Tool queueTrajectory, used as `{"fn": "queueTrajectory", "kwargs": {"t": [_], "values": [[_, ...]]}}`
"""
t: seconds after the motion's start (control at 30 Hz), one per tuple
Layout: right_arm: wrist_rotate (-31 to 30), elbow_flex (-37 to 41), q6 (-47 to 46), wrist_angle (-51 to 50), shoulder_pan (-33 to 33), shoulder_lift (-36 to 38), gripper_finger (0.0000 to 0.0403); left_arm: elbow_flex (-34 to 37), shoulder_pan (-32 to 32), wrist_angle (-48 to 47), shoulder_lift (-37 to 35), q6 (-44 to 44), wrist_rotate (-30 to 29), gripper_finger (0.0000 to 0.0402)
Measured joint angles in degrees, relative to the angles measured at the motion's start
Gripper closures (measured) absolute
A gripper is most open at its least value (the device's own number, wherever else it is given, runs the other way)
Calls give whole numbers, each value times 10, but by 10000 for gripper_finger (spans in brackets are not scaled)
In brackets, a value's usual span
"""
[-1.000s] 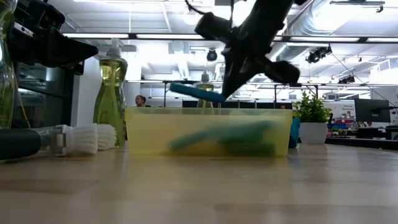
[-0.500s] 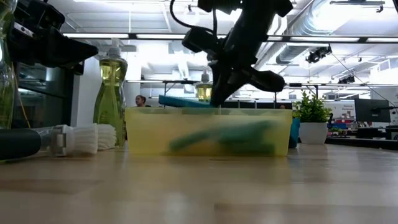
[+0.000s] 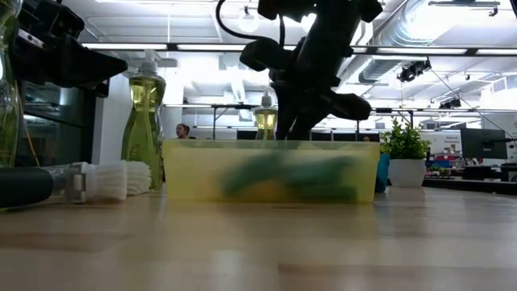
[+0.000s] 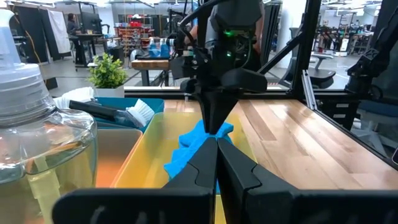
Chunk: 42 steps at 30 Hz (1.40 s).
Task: Pick & Place Kitchen Sink Supplies
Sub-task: Stack the sponge on top of the sponge in the yellow bin, then put the dish soap into the orange bin
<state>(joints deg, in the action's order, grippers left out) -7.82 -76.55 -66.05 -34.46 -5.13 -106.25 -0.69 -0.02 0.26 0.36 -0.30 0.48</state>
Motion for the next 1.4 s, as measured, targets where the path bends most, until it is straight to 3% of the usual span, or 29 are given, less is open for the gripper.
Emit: {"fn": "queueTrajectory", "kwargs": {"t": [0.27,0.5,0.7,0.93,1.27,1.4], "values": [[-1,0,76,0,-12,35,251,0,0,0,0,0,0,401],[-6,23,211,11,-42,106,234,0,0,0,0,0,0,401],[0,122,321,127,-84,195,244,0,0,0,0,0,0,401],[-36,271,413,302,-148,299,233,0,0,0,0,0,0,401],[-60,367,419,433,-198,353,105,0,0,0,0,0,0,401],[-60,366,419,437,-198,354,84,0,0,0,0,0,0,401]]}}
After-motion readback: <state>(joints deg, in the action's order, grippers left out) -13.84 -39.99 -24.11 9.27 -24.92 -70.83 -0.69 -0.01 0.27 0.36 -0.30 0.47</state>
